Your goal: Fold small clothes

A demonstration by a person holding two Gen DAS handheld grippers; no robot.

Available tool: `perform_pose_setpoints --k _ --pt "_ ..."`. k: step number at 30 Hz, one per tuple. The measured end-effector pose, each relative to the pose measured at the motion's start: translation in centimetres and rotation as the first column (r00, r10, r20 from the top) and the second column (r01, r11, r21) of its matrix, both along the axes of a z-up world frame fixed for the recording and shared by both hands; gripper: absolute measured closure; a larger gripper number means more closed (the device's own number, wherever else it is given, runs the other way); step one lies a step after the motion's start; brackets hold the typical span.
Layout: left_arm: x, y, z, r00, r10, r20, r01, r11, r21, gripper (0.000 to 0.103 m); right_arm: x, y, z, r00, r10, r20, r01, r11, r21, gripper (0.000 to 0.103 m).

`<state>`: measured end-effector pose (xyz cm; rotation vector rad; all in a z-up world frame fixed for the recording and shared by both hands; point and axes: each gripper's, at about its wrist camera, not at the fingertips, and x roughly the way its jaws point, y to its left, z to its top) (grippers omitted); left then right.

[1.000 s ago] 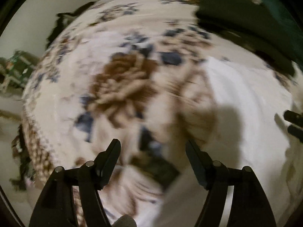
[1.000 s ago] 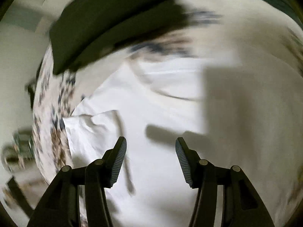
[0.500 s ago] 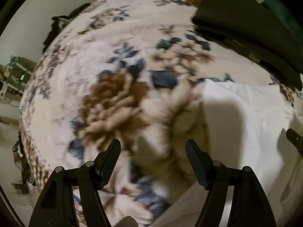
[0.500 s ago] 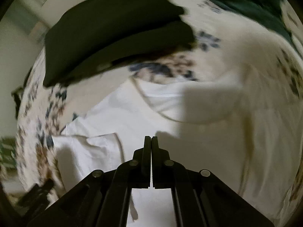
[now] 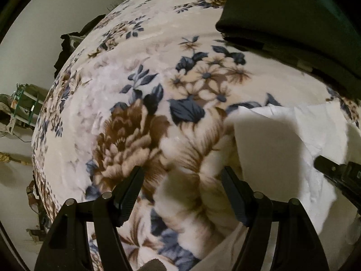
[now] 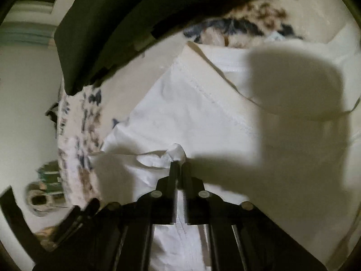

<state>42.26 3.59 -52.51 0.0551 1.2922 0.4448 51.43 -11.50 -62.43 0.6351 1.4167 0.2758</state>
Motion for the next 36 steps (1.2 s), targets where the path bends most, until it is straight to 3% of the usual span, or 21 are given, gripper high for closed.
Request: perform_pose_setpoints --k 7,12,16,20,23,25,27,29,31,33,36 --pt "0.1 0.4 0.4 1.0 0.011 0.012 -0.011 1.0 -0.018 0.034 -1.7 -4.8 4.0 0.988 -0.118 0.1 0.128 0.986 -0.102 0.1" --pt "0.9 -0.6 -0.5 1.0 -0.004 -0.008 0.003 0.999 -0.052 0.034 -2.4 -7.0 5.5 0.979 -0.146 0.145 0.171 0.969 -0.178 0.1" --pt "2.8 -2.0 -2.1 0.998 -0.06 -0.027 0.059 0.997 -0.046 0.033 -2.8 -7.3 4.7 0.976 -0.182 0.12 0.204 0.956 -0.211 0.1" --pt "4.3 -3.0 -3.5 0.993 -0.106 -0.041 0.106 0.994 -0.011 0.033 -2.9 -7.0 1.8 0.971 -0.241 -0.002 0.235 0.95 -0.205 0.099" --pt "5.0 -3.1 -4.7 0.989 -0.124 -0.074 0.125 0.992 0.006 0.033 -3.4 -8.0 1.2 0.962 -0.27 -0.048 0.26 0.954 -0.148 0.091" --pt "4.9 -2.9 -4.4 0.989 -0.126 -0.073 0.126 0.992 0.002 0.033 -4.1 -8.5 1.9 0.956 -0.294 -0.015 0.29 0.95 -0.111 0.073" --pt "4.4 -2.6 -3.3 0.992 -0.118 -0.044 0.118 0.993 -0.005 0.033 -4.9 -8.3 2.8 0.96 -0.278 0.029 0.279 0.957 -0.072 0.063" --pt "3.8 -2.5 -2.1 0.994 -0.113 -0.012 0.112 0.993 -0.019 0.033 -5.4 -7.1 3.1 0.977 -0.206 0.051 0.209 0.976 -0.067 0.061" --pt "3.5 -2.6 -1.4 0.993 -0.119 0.008 0.119 0.992 -0.032 0.033 -5.9 -5.6 2.3 0.994 -0.103 0.027 0.106 0.985 -0.133 0.061" --pt "3.6 -3.0 -1.5 0.989 -0.146 0.012 0.147 0.989 -0.028 0.033 -6.6 -4.8 0.7 0.999 -0.038 -0.039 0.028 0.972 -0.234 0.061" --pt "4.5 -3.1 -3.1 0.987 -0.162 -0.02 0.161 0.987 -0.012 0.033 -7.2 -5.6 1.2 0.998 -0.044 -0.051 0.031 0.974 -0.223 0.061"
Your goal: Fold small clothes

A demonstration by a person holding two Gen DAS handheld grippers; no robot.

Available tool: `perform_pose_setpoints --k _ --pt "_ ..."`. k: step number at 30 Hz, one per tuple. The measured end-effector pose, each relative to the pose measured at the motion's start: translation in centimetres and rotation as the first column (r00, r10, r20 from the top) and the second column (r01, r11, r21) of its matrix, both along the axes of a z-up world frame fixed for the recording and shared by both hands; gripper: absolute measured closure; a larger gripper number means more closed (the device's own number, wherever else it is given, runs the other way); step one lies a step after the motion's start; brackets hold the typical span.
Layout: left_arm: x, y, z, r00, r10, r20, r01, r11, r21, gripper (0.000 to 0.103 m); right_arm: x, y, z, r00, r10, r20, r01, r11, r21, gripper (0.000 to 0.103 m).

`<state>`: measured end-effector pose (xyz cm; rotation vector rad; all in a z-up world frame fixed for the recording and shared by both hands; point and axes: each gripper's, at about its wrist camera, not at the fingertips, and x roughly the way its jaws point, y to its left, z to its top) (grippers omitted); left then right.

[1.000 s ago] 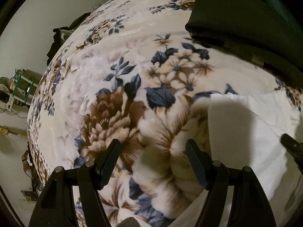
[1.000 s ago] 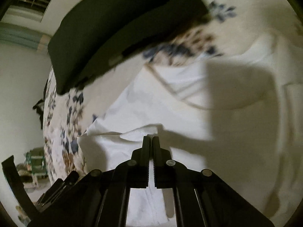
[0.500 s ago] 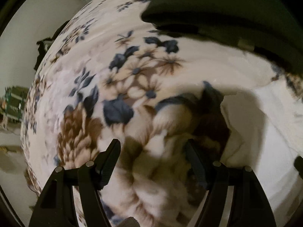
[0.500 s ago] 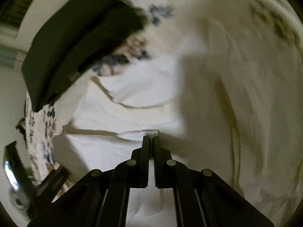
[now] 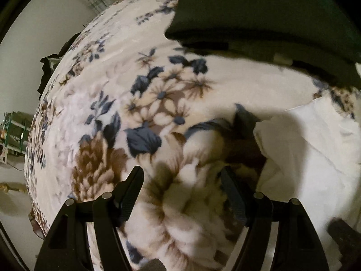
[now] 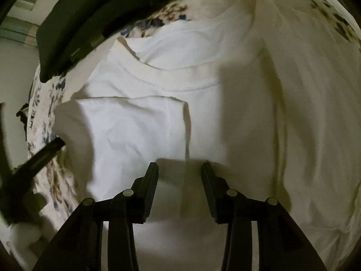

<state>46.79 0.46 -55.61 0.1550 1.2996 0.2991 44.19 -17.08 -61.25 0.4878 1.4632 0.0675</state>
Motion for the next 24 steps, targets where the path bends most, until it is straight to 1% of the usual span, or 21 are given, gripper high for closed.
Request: perform_pose_setpoints --k 2,3,4,5,7,11,13,15,17,18,20,21,22,23,24 --pt "1.1 0.3 -2.0 0.998 0.007 -0.055 -0.007 1.0 0.001 0.033 -0.4 -1.2 1.1 1.0 -0.025 -0.008 0.025 1.0 0.006 0.061" --pt "1.4 0.5 -2.4 0.998 0.016 -0.065 -0.017 1.0 -0.014 0.033 -0.8 -2.3 2.0 0.999 -0.05 -0.007 0.05 0.999 0.02 0.061" --pt "1.5 0.6 -2.3 0.998 0.018 -0.059 -0.02 1.0 -0.023 0.033 -0.9 -3.0 2.7 0.998 -0.065 -0.006 0.065 0.997 0.031 0.061" --pt "1.6 0.6 -1.6 0.999 0.011 -0.042 -0.013 0.999 -0.031 0.033 -1.5 -4.2 3.6 0.996 -0.088 -0.005 0.089 0.995 0.047 0.061" --pt "1.0 0.3 0.4 1.0 -0.012 0.001 0.012 0.999 -0.053 0.033 -2.6 -6.3 5.3 0.992 -0.126 -0.007 0.126 0.989 0.072 0.053" --pt "-1.4 -0.4 5.0 0.996 -0.049 0.075 0.056 0.994 -0.095 0.033 -6.5 -10.2 8.3 0.979 -0.199 -0.042 0.202 0.973 0.115 0.05" --pt "-2.9 -1.4 7.1 0.991 -0.079 0.106 0.09 0.99 -0.107 0.033 -8.8 -12.1 9.9 0.972 -0.223 -0.069 0.23 0.966 0.118 0.045" --pt "-4.9 -2.8 9.0 0.985 -0.12 0.122 0.134 0.984 -0.118 0.033 -11.1 -14.2 11.4 0.967 -0.238 -0.088 0.247 0.963 0.108 0.045" --pt "-7.9 -4.7 10.9 0.978 -0.167 0.129 0.183 0.974 -0.13 0.033 -12.7 -15.7 12.3 0.963 -0.249 -0.099 0.258 0.962 0.089 0.045" --pt "-8.8 -5.4 11.4 0.975 -0.185 0.127 0.201 0.97 -0.133 0.033 -13.7 -16.7 12.8 0.962 -0.254 -0.103 0.263 0.961 0.082 0.045" --pt "-12.1 -7.7 12.1 0.965 -0.239 0.111 0.253 0.957 -0.144 0.033 -15.2 -19.1 13.3 0.959 -0.258 -0.117 0.268 0.96 0.076 0.045" --pt "-14.0 -9.5 12.2 0.959 -0.266 0.096 0.278 0.949 -0.146 0.033 -16.2 -20.4 13.6 0.958 -0.257 -0.126 0.267 0.961 0.07 0.045" --pt "-16.5 -11.6 11.9 0.952 -0.298 0.066 0.305 0.94 -0.152 0.033 -17.0 -21.7 13.6 0.96 -0.25 -0.129 0.26 0.963 0.067 0.045" --pt "-18.1 -12.8 11.6 0.948 -0.317 0.039 0.319 0.934 -0.162 0.033 -17.8 -22.9 13.7 0.962 -0.236 -0.135 0.246 0.967 0.061 0.045" --pt "-20.4 -14.8 11.0 0.94 -0.341 -0.006 0.334 0.924 -0.185 0.033 -18.3 -23.9 13.6 0.965 -0.222 -0.139 0.232 0.971 0.053 0.045"
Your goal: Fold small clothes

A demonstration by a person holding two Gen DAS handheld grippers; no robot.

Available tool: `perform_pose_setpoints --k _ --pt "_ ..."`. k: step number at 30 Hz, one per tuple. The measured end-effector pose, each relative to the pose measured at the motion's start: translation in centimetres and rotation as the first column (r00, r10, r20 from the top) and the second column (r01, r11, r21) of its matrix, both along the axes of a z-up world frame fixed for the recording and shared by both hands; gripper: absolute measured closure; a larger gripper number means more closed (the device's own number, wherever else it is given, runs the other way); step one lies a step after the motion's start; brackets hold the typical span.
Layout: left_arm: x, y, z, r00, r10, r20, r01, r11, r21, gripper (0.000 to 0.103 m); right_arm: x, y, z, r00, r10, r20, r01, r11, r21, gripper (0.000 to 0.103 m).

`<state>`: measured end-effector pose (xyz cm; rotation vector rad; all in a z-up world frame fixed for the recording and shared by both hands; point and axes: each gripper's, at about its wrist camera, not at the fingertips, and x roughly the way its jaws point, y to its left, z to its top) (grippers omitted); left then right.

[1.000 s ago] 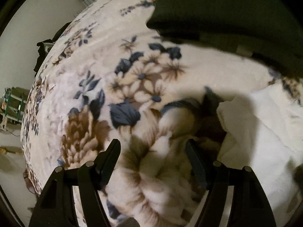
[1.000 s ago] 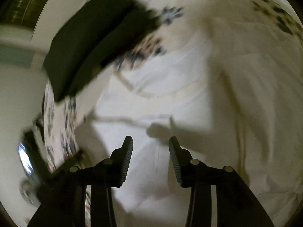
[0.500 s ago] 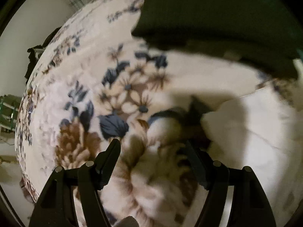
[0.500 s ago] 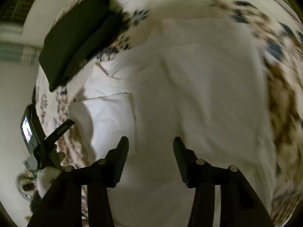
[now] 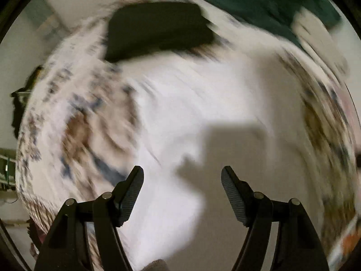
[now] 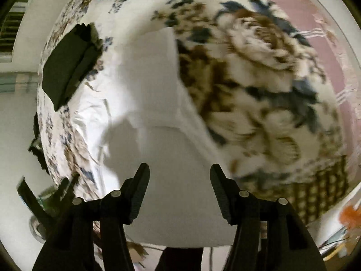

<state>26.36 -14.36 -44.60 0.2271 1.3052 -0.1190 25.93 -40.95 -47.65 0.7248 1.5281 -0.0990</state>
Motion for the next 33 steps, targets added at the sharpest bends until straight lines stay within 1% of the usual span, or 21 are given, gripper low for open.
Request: perform_pose_setpoints --k 2,3,4,5,6,7,10,13,14,16,17,18,19,20,21,23,27,30,32,33 --pt "-4.2 -3.7 -1.4 0.994 -0.036 -0.102 0.033 0.999 -0.026 0.033 -1.5 -2.4 0.0 0.999 0.038 -0.015 -0.038 0.998 -0.041 0.045" --pt "-6.4 -5.5 -2.1 0.987 -0.053 -0.152 0.047 0.998 -0.044 0.033 -2.1 -3.5 0.0 0.999 0.046 -0.022 -0.047 0.997 -0.054 0.045" --pt "-8.1 -7.1 -2.8 0.979 -0.067 -0.194 0.057 0.997 -0.056 0.033 -2.7 -4.7 -0.1 0.998 0.053 -0.031 -0.055 0.996 -0.066 0.045" --pt "-10.3 -9.2 -3.8 0.965 -0.082 -0.25 0.065 0.995 -0.076 0.033 -3.3 -5.9 -0.1 0.998 0.05 -0.037 -0.053 0.996 -0.071 0.045" --pt "-12.2 -11.1 -4.6 0.952 -0.099 -0.29 0.074 0.993 -0.097 0.033 -3.6 -7.1 -0.4 0.998 0.045 -0.036 -0.047 0.997 -0.068 0.045" --pt "-13.4 -12.5 -5.2 0.944 -0.112 -0.31 0.082 0.991 -0.109 0.033 -4.0 -8.1 -0.5 0.999 0.035 -0.034 -0.037 0.997 -0.061 0.045" --pt "-17.5 -17.4 -8.5 0.898 -0.157 -0.411 0.119 0.986 -0.119 0.034 -4.6 -10.8 -1.5 0.999 -0.007 -0.049 0.005 0.999 -0.046 0.045" --pt "-19.8 -20.2 -10.7 0.873 -0.175 -0.455 0.128 0.983 -0.132 0.034 -4.5 -12.3 -2.7 0.997 -0.043 -0.068 0.041 0.999 -0.022 0.045" --pt "-20.3 -21.1 -11.4 0.869 -0.187 -0.458 0.137 0.981 -0.14 0.034 -4.3 -12.6 -3.0 0.996 -0.047 -0.071 0.046 0.999 -0.019 0.045" --pt "-21.0 -22.6 -12.6 0.873 -0.208 -0.442 0.159 0.977 -0.146 0.053 -3.5 -13.2 -3.5 0.997 -0.042 -0.071 0.041 0.999 -0.025 0.045" --pt "-21.4 -23.2 -13.1 0.876 -0.21 -0.433 0.169 0.977 -0.133 0.079 -3.0 -13.3 -3.7 0.997 -0.035 -0.068 0.033 0.999 -0.026 0.045" --pt "-21.6 -23.5 -13.5 0.882 -0.207 -0.424 0.175 0.978 -0.115 0.09 -2.4 -13.3 -3.9 0.998 -0.025 -0.064 0.024 0.999 -0.024 0.045" --pt "-21.4 -23.6 -13.8 0.891 -0.196 -0.41 0.164 0.98 -0.111 0.093 -1.6 -13.2 -4.2 0.998 -0.012 -0.062 0.011 1.0 -0.022 0.045" --pt "-21.4 -23.3 -13.9 0.898 -0.182 -0.4 0.147 0.982 -0.117 0.098 -0.4 -13.0 -4.7 0.998 0.002 -0.063 -0.003 1.0 -0.019 0.045" --pt "-21.1 -22.9 -13.8 0.905 -0.165 -0.392 0.124 0.984 -0.128 0.1 0.6 -12.8 -5.1 0.998 0.013 -0.058 -0.013 1.0 -0.008 0.045" --pt "-20.7 -22.0 -13.2 0.921 -0.141 -0.364 0.093 0.985 -0.148 0.101 3.8 -11.9 -5.8 0.998 0.053 -0.027 -0.052 0.998 0.031 0.045" --pt "-20.4 -21.1 -11.5 0.944 -0.13 -0.304 0.09 0.986 -0.142 0.101 10.4 -9.7 -7.0 0.993 0.117 0.032 -0.119 0.99 0.072 0.045" --pt "-20.3 -20.5 -10.2 0.956 -0.114 -0.271 0.076 0.986 -0.146 0.101 16.1 -8.1 -8.7 0.988 0.14 0.06 -0.147 0.98 0.137 0.045" --pt "-20.7 -20.0 -9.1 0.963 -0.098 -0.25 0.06 0.986 -0.152 0.101 19.4 -7.2 -10.1 0.988 0.141 0.059 -0.148 0.978 0.146 0.045" --pt "-20.9 -19.6 -8.6 0.966 -0.087 -0.245 0.049 0.987 -0.156 0.101 21.2 -6.8 -11.2 0.989 0.14 0.043 -0.145 0.979 0.142 0.045"
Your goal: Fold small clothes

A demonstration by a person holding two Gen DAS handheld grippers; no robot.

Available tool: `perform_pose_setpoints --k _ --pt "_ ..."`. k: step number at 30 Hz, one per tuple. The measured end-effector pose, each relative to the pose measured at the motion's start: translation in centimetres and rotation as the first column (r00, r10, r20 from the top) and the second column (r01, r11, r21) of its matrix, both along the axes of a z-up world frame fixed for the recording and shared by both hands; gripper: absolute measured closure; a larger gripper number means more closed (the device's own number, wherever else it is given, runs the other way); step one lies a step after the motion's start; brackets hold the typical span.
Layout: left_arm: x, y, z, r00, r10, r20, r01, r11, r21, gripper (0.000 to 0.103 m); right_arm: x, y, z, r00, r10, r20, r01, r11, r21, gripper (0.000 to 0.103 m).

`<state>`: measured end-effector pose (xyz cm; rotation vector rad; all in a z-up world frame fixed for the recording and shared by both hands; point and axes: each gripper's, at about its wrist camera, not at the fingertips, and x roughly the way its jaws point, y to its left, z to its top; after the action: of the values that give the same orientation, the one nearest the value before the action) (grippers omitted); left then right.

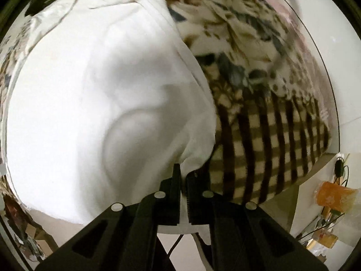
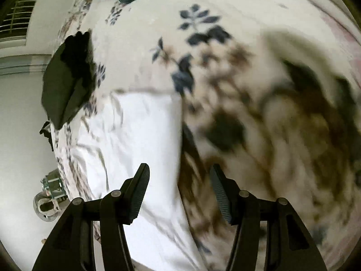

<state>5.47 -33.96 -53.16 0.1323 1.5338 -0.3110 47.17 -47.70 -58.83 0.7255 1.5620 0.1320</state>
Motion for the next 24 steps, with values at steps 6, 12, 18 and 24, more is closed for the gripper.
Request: perform_pose_setpoints --k 6,12,18,24 --pt "-0.9 3.9 2.8 0.995 0.1 0.018 -0.1 0.995 -0.018 0.101 3.6 2.4 -4.1 0.994 -0.032 -0.107 0.032 0.999 -0.005 0.047" --pt "-0.7 8.7 5.0 0.977 0.211 0.033 -0.209 0.976 -0.056 0.101 3.4 5.3 -0.8 0.996 0.068 -0.054 -0.075 0.988 -0.132 0.096" --pt "0.2 14.6 7.4 0.943 0.33 0.045 -0.325 0.941 -0.095 0.101 4.0 8.8 5.3 0.992 0.128 -0.002 -0.126 0.976 -0.176 0.098" --pt "-0.3 22.6 8.6 0.871 0.491 0.013 -0.486 0.865 -0.123 0.101 5.3 17.1 10.8 0.976 0.212 0.054 -0.199 0.961 -0.192 0.098"
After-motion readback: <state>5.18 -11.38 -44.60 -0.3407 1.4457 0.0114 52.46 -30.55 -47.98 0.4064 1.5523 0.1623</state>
